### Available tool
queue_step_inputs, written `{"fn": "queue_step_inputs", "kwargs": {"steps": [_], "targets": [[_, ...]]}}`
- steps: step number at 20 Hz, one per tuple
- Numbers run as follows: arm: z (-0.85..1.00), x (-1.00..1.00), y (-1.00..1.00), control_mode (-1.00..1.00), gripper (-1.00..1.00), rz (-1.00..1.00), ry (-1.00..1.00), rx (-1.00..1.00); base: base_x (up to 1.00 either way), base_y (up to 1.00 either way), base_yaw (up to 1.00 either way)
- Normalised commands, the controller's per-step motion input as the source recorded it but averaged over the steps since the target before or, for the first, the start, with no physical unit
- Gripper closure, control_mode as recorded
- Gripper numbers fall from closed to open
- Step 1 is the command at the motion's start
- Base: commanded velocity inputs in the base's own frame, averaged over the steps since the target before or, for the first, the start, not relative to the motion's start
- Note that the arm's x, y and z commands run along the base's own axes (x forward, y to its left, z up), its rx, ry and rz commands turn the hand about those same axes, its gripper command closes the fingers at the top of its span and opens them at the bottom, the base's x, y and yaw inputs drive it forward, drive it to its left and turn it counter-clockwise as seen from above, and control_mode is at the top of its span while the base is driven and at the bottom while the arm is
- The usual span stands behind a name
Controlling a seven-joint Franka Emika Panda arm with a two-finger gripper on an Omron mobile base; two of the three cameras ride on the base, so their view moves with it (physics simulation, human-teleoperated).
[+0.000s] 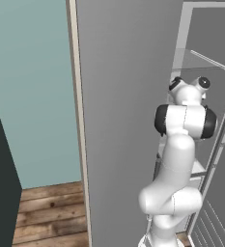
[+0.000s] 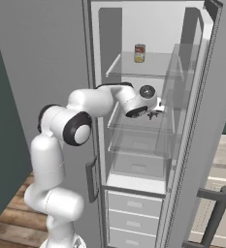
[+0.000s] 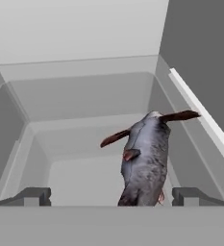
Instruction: Pick fish from the fridge and place it on the plate on the counter.
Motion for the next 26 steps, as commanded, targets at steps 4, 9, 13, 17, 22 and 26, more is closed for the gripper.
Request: {"fn": "queue_step_inputs", "kwargs": {"steps": [4, 9, 13, 17, 22, 26], "targets": [[0.00, 0.21, -0.08, -1.00, -1.00, 0.00, 0.00, 0.00, 0.00, 0.00, 0.00], [0.00, 0.17, -0.12, -1.00, -1.00, 0.00, 0.00, 0.00, 0.00, 0.00, 0.00], [0.00, 0.11, -0.17, -1.00, -1.00, 0.00, 0.00, 0.00, 0.00, 0.00, 0.00], [-0.02, 0.08, -0.16, -1.00, -1.00, 0.00, 0.00, 0.00, 0.00, 0.00, 0.00], [-0.10, 0.03, -0.09, -1.00, -1.00, 0.00, 0.00, 0.00, 0.00, 0.00, 0.00], [-0.14, 0.04, -0.02, -1.00, -1.00, 0.00, 0.00, 0.00, 0.00, 0.00, 0.00]]}}
